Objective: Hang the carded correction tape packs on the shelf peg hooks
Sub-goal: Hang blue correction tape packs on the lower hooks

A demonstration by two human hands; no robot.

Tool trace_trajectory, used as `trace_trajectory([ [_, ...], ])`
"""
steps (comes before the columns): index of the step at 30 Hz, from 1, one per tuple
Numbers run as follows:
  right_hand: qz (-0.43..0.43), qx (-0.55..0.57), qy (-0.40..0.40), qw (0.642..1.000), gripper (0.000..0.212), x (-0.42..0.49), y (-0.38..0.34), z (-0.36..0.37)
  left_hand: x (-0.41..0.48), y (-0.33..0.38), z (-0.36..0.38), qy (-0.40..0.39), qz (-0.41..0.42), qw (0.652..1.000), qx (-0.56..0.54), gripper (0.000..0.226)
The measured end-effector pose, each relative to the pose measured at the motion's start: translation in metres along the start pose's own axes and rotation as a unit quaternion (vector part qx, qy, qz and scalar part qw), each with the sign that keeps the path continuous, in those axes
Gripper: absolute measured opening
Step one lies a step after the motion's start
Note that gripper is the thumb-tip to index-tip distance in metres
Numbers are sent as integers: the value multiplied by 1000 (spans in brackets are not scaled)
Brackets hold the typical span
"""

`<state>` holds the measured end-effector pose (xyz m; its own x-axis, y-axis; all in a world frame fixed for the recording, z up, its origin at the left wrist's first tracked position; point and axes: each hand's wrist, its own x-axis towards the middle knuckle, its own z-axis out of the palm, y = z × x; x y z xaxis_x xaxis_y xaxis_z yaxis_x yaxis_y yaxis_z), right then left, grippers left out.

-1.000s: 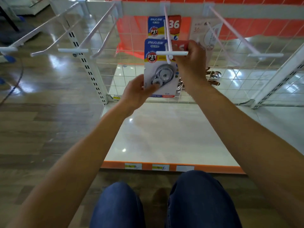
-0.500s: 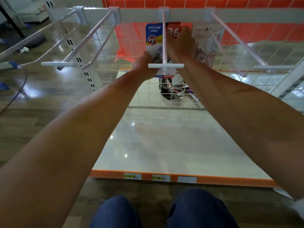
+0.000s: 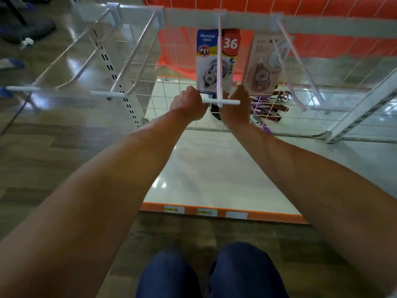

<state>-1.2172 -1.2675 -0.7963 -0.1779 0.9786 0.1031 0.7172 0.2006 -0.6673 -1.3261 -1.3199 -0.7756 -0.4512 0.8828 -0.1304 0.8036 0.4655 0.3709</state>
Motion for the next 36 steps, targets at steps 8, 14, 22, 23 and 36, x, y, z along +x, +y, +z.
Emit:
trace_trajectory([
  [8, 26, -124, -224, 966, 46, -107, -9, -68, -108, 0, -44, -148, -80, 984, 57, 60],
  [14, 51, -123, -284, 950, 50, -179, -60, -163, -204, 31, -118, -191, -86, 976, 61, 51],
  [22, 1, -117, -255, 960, 48, -202, -166, -291, -265, 93, -248, -202, -20, 972, 115, 54],
  [23, -4, -112, -245, 963, 47, -202, -178, -307, -269, 102, -265, -198, -8, 973, 119, 54],
  [36, -85, -36, -92, 991, 33, -160, -251, -450, -285, 233, -409, -45, 149, 979, 135, 21],
])
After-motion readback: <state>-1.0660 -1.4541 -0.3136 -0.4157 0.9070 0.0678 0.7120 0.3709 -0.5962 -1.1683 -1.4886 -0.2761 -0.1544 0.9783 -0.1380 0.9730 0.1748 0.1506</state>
